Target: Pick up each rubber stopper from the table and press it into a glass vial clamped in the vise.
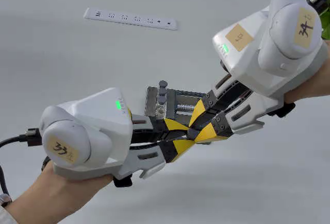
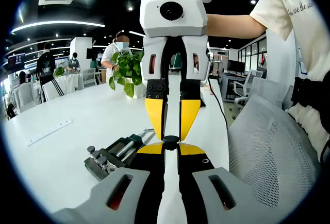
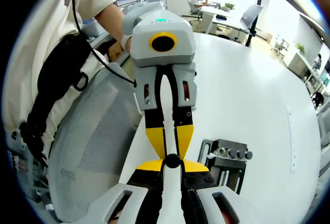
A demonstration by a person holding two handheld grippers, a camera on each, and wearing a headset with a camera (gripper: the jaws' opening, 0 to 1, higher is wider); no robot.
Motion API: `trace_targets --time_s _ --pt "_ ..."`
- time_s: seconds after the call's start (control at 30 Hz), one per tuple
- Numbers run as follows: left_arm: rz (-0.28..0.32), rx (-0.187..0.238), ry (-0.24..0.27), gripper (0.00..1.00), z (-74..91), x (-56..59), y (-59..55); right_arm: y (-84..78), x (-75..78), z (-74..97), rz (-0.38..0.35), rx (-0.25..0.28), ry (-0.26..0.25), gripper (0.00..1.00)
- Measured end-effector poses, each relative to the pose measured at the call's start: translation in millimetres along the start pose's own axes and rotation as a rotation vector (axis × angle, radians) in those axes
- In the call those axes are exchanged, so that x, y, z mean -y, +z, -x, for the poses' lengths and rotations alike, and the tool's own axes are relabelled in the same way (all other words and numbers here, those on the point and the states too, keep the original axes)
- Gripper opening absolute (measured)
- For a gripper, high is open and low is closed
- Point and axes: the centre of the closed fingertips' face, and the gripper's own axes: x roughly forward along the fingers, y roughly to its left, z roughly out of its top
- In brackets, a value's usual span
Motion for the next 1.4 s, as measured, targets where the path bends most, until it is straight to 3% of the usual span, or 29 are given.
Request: trace_targets --time_s 0.23,0.6,1.17,1.4 --pt "0.015 0.007 0.002 0.05 -0.2 0.8 1.8 0.3 -0.1 0.8 0.007 0.003 0.002 0.08" --pt "0.002 0.009 0.021 0.05 -2.2 1.3 5.0 -0.2 2.3 3.8 -0.045 0.008 -0.005 0.07" --pt "-0.019 0.000 0.042 0.05 -1.0 1.1 3.8 0.2 2.6 3.9 -0.059 0.002 -0.016 0.06" --pt "0.028 0.006 0.038 0.05 -0.7 -1.5 4.5 1.2 3.0 5.3 -0.051 -0.001 -0.017 0.06"
